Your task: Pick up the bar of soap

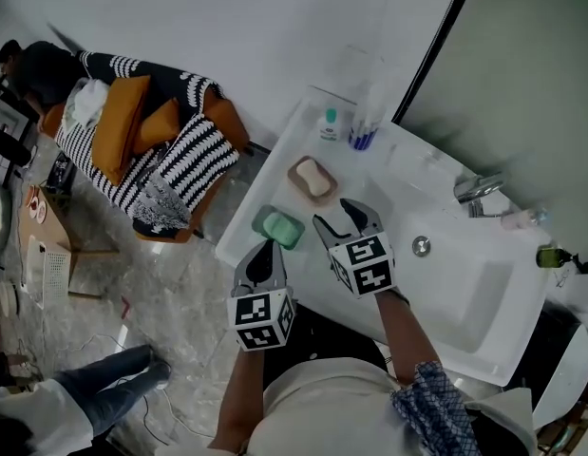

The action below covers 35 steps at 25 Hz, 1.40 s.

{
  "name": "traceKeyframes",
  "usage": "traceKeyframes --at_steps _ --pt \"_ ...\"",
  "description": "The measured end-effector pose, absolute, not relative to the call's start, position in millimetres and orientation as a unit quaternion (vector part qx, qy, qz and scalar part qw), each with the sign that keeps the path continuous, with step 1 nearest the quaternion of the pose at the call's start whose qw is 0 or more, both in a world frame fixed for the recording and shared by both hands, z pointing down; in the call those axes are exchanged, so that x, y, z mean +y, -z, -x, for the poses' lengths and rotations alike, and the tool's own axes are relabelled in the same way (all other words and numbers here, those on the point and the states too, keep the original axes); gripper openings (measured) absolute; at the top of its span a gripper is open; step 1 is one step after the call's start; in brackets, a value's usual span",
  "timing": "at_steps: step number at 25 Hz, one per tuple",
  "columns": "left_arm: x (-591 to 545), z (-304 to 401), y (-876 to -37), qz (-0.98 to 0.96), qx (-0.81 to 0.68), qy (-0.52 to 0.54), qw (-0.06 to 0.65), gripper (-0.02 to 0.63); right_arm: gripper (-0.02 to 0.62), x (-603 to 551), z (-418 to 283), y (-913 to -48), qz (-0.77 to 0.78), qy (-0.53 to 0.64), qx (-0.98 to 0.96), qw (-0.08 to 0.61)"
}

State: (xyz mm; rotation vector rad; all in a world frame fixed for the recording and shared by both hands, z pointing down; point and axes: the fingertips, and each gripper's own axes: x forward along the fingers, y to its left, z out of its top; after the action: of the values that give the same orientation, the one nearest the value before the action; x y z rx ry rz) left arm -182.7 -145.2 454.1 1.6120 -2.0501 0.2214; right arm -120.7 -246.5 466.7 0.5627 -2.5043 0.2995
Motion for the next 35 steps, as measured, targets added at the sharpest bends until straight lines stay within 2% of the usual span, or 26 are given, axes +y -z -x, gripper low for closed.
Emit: traceKeyframes --at_steps 5,17,22,35 --pt "-160.4 188.8 -456.8 -0.609 -0.744 -0.085 0.261 0.006 0.235 -269.8 134.3 -469.2 -0.223 -0.128 -0.928 0.271" --pt "-190.5 204.7 -465.6 -0.635 -0.722 -0.07 0.266 0.006 0.233 -291.8 181.4 -509.0 -0.176 -0.081 -0.911 0.364" --pt "-201.2 201.4 -470.2 -0.647 -0.708 -0.071 0.273 0.005 0.233 -304.0 185.9 -531.5 -0.178 -0.106 -0.896 0.394" --pt "-218.6 186.5 -480.5 -0.681 -0.676 -0.096 0.263 0.006 0.233 -321.3 197.2 -566.9 -0.173 -0.137 -0.874 0.433"
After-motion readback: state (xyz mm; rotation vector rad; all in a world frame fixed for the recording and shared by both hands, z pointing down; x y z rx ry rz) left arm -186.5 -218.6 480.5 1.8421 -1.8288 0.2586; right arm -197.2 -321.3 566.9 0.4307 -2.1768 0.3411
